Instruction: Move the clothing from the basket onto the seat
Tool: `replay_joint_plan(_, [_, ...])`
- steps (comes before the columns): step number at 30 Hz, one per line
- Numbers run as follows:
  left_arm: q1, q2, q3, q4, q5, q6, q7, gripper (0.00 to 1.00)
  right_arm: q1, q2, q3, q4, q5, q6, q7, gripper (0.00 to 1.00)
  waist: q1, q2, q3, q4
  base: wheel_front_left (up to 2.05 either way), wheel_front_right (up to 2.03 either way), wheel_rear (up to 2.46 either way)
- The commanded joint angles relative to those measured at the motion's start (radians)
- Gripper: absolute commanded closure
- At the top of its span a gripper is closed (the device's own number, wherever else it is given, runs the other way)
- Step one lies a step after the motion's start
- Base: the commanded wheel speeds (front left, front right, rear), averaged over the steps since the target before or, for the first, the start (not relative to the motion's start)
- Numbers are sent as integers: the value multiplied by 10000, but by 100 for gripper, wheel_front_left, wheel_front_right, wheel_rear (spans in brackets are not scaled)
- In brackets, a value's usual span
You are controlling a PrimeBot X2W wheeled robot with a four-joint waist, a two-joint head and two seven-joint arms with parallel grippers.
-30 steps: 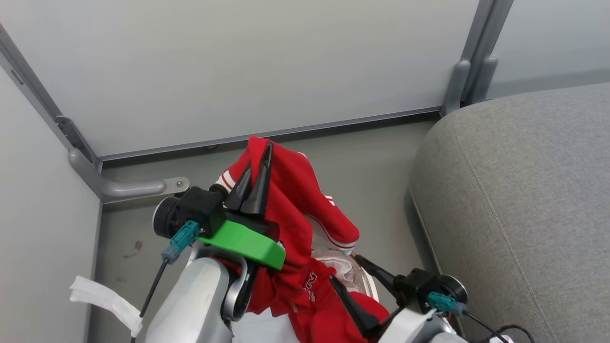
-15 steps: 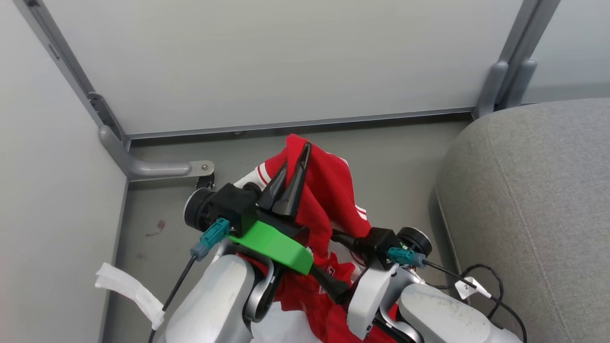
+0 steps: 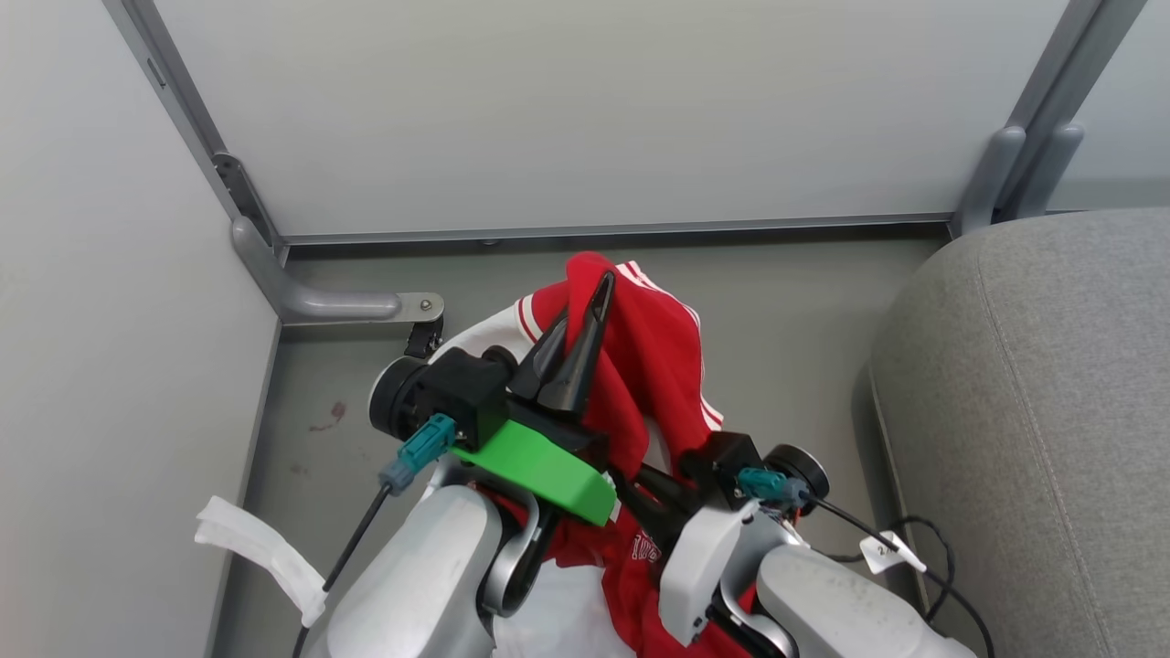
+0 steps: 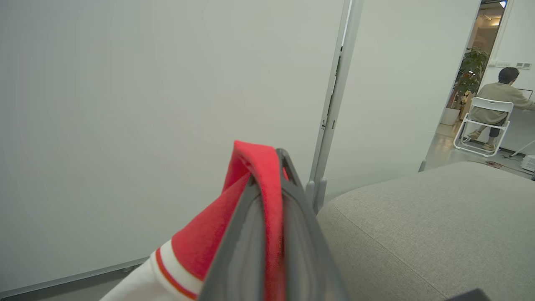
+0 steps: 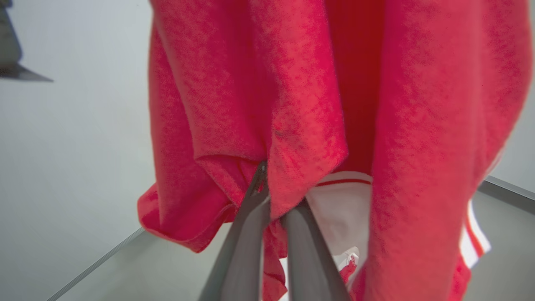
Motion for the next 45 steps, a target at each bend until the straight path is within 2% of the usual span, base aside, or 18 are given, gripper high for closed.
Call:
replay_joint_plan(1, [-85,19,53,8,-37,58,-9,100,266,-43,-85,66,-86,-10,-20,100,1,0,-11,-25,0,0,0])
replay_joint_plan(13, [135,19,437,155,141,88,-11,100,1323,-350,-214,217,-122,-10,-11,100,1,0,-94,-508,0,0,0])
replay_joint_plan(23, [331,20,667,433,308,35,-11,100,1696,-475,-950,-132,-362,-10,-11,100,1,0,-104,-1003,0,0,0])
replay_joint_plan(26, [406,19,807,558,346,24,-9,0,1783,-539,-1388,-681,-577,-10,-11,100,1,0,-128,-1325,0,0,0])
replay_joint_plan(35, [770,22,1431,955,924,-31,-9,0,2295,-651,-3219,-2817,-1387,-10,-14,100,1,0,-174,-2978,0,0,0])
replay_joint_plan(45, [1256,25,1958,1373,1343,-196,-8,0,2607,-709,-4770,-4293,-1728,-10,-14,100,1,0,89,-4935,0,0,0])
